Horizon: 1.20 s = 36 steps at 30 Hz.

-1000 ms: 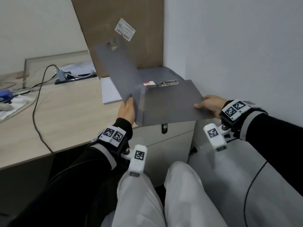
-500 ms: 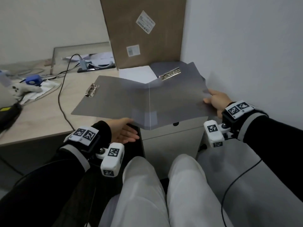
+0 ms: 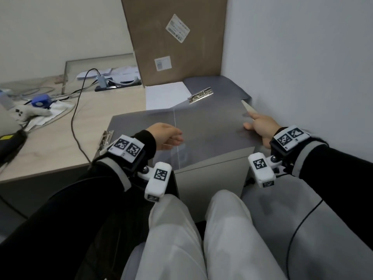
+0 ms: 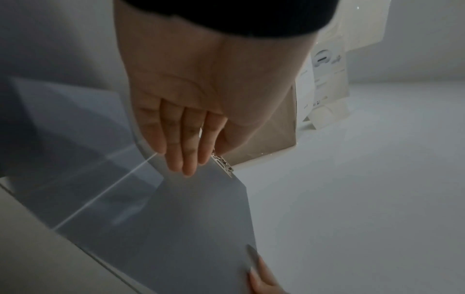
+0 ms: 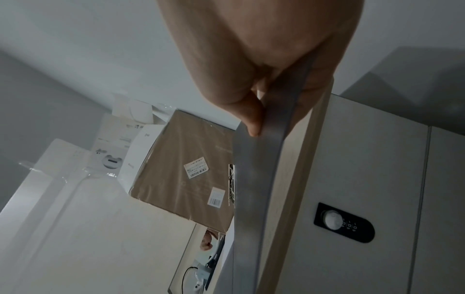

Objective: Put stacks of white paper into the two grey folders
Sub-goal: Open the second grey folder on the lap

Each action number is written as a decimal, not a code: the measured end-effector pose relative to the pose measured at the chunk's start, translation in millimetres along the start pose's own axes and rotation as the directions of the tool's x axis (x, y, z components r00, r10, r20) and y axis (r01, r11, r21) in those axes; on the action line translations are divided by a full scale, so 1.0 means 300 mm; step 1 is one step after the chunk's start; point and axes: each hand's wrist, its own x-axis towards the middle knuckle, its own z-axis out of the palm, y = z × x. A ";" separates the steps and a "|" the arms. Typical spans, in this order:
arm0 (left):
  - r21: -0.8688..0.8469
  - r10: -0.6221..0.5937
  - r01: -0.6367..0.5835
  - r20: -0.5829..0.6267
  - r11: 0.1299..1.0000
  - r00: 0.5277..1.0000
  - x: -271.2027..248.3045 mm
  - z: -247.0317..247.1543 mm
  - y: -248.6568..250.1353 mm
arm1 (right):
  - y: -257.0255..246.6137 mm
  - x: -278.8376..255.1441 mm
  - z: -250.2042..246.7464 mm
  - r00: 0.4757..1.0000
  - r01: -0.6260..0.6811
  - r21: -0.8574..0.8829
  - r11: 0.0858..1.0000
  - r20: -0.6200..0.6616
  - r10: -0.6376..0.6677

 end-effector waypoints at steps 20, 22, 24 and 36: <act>0.839 -0.074 -0.008 0.058 0.545 0.996 0.193 0.132 0.000 | -0.117 -0.005 -0.054 0.963 0.116 -0.836 0.537 0.228 0.147; 0.837 -0.058 -0.019 0.060 0.547 0.997 0.203 0.130 0.019 | -0.150 0.016 -0.014 0.960 0.204 -0.855 0.476 0.270 0.073; 0.832 -0.028 -0.023 0.047 0.555 0.998 0.224 0.121 0.041 | -0.172 0.040 0.047 0.939 0.306 -0.840 0.447 0.345 0.006; 0.879 -0.116 -0.014 0.078 0.477 0.990 0.385 0.037 0.044 | -0.103 0.251 0.273 0.835 0.459 -0.870 0.177 0.491 0.248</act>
